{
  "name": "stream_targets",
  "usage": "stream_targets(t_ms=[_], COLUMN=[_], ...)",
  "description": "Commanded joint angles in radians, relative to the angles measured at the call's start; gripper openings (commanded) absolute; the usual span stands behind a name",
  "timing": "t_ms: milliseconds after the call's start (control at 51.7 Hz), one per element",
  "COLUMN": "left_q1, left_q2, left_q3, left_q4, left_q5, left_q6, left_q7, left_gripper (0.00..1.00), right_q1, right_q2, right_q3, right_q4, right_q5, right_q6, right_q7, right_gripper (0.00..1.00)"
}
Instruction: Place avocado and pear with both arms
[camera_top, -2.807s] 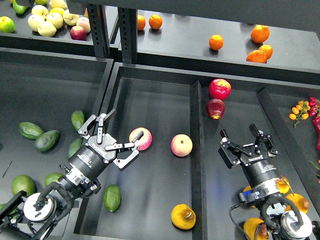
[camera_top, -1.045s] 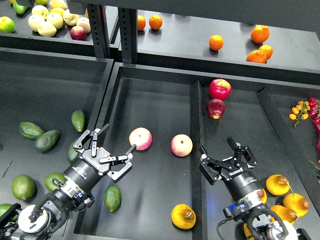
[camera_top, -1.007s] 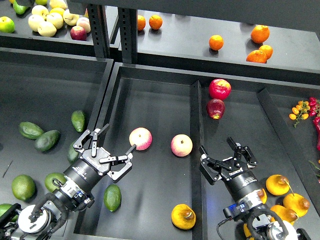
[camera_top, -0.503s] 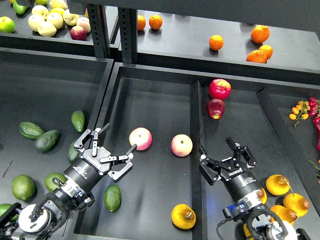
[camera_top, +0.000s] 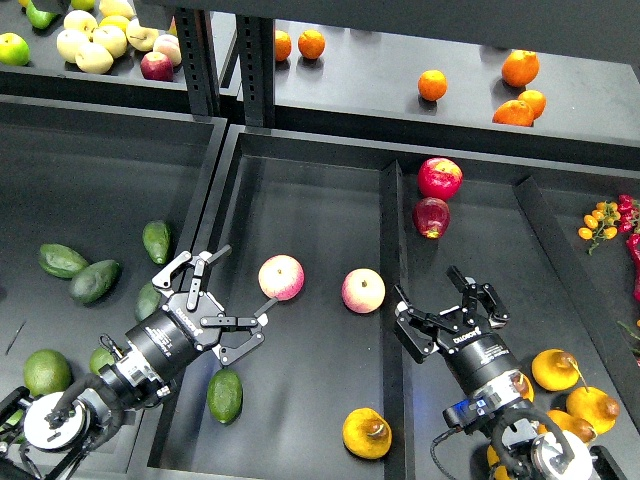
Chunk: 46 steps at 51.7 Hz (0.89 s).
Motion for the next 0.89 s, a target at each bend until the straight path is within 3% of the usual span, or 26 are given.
stream_targets(t_ms=[0,271,310,329,445,736,871], left_q1=[-0.056,-0.303,-0.361,-0.462,-0.663,-1.280,-1.441], left_q2=[0.083,0.327,0.365,0.424,0.511,0.520,0.459], left_q3=[0.043,0.323,0.379,0.475,0.675,1.299,1.511], left_q4=[-0.004,-0.022,-0.022,-0.021,-0.018,-0.004,0.005], left_q5=[0.079,0.102,0.102,0.100,0.105,0.107,0.111], left_q6=[0.000,0.000,0.000,0.000,0.000,0.000,0.000], left_q7=[0.016,0.016,0.016,0.016,0.016,0.016,0.016], left_gripper=[0.99,0.99,0.99,0.99,0.99,0.99,0.99], right_q1=[0.035,0.113,0.125,0.147,0.185,0.262,0.297], right_q2=[0.000,0.000,0.000,0.000,0.000,0.000,0.000], right_q3=[0.013,0.050,0.055,0.074,0.104,0.111,0.118], right_q4=[0.006,0.003,0.001,-0.002,-0.014,-0.048,-0.068], right_q5=[0.003,0.005,0.005,0.003,0.003,0.002,0.002], right_q6=[-0.050,-0.128,-0.139,-0.162,-0.211,-0.247,-0.271], right_q7=[0.001,0.003,0.003,0.004,0.004,0.006,0.009], right_gripper=[1.00,1.00,1.00,1.00,1.00,1.00,1.00])
